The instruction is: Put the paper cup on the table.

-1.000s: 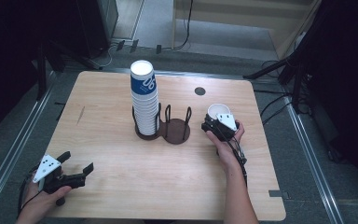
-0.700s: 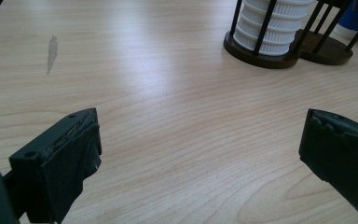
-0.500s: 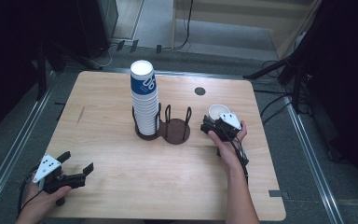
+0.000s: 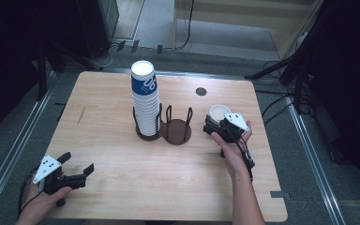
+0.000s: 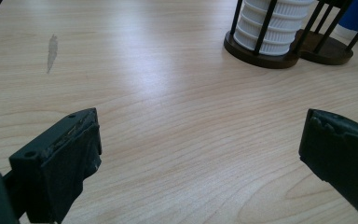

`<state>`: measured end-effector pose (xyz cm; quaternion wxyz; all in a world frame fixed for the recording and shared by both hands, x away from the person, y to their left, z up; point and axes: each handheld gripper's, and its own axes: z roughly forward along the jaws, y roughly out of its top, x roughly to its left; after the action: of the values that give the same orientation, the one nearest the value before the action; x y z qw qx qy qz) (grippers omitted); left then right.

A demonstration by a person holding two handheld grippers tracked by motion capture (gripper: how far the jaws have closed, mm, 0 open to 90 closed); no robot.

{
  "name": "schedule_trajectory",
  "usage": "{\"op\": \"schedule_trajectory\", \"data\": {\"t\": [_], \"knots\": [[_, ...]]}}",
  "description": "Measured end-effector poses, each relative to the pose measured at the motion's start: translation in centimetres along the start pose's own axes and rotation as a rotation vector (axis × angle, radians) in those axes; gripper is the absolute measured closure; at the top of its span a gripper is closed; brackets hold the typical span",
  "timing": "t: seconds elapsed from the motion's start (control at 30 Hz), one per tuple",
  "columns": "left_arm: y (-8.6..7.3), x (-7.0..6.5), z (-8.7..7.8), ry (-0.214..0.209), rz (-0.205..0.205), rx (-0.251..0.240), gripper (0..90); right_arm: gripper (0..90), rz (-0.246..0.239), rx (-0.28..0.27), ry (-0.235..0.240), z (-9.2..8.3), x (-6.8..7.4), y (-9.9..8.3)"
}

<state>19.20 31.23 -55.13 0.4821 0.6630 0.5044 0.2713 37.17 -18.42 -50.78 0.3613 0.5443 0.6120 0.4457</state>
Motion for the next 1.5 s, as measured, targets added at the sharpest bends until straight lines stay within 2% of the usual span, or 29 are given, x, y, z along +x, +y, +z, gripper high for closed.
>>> {"op": "schedule_trajectory", "data": {"t": [0.27,0.97,1.2,1.5], "knots": [[0.0,0.0,0.0,0.0,-0.001,0.0,0.0,0.0,-0.004,-0.019,-0.003,-1.2,-0.1,0.6],[0.0,0.0,0.0,0.003,0.0,0.004,0.0,0.0,-0.008,-0.071,0.031,-5.3,-0.1,1.7],[0.0,0.0,0.0,0.003,0.001,0.003,0.0,0.0,-0.007,-0.073,0.041,-6.9,0.1,1.8],[0.0,0.0,0.0,0.007,0.001,0.004,0.0,0.0,-0.035,-0.08,0.032,-9.2,0.0,1.3]]}}
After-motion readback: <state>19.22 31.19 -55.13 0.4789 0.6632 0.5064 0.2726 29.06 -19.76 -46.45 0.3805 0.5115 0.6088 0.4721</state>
